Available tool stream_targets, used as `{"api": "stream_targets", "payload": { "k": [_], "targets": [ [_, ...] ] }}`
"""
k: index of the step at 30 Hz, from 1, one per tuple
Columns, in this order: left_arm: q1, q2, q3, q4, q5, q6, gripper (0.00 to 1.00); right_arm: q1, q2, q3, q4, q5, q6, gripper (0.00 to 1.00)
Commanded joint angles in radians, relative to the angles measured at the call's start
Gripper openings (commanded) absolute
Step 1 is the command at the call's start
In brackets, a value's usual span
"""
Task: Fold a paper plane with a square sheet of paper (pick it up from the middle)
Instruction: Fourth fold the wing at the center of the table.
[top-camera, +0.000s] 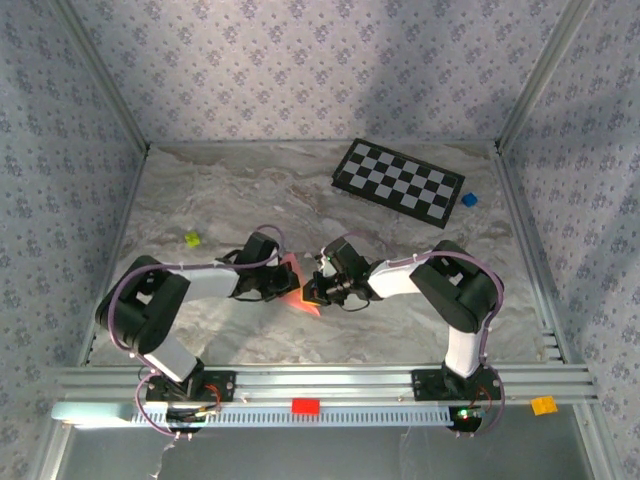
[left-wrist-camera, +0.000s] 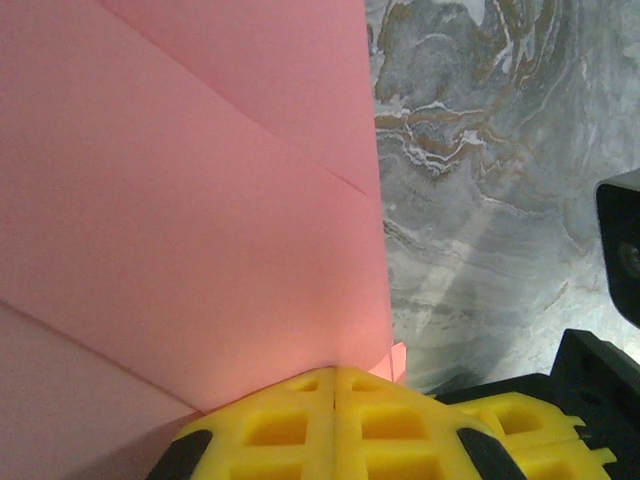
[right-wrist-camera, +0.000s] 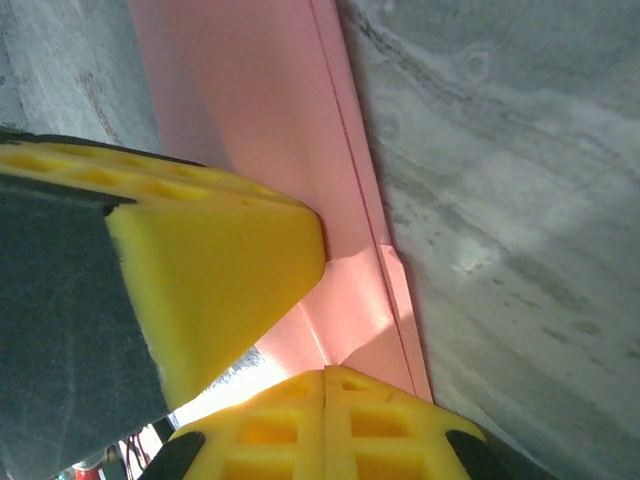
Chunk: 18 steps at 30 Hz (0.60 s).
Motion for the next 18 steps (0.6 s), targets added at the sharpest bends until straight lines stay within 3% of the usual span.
{"api": "stream_targets", "payload": {
  "k": [1, 18],
  "targets": [
    [0.082, 0.038, -0.001, -0.016, -0.043, 0.075, 0.01, 0.007, 0.059, -0.058, -0.130, 0.045, 0.000, 0.00],
    [0.371, 0.081, 0.096, -0.077, 0.087, 0.217, 0.06, -0.002, 0.060, -0.067, -0.115, 0.038, 0.003, 0.00]
  ]
}}
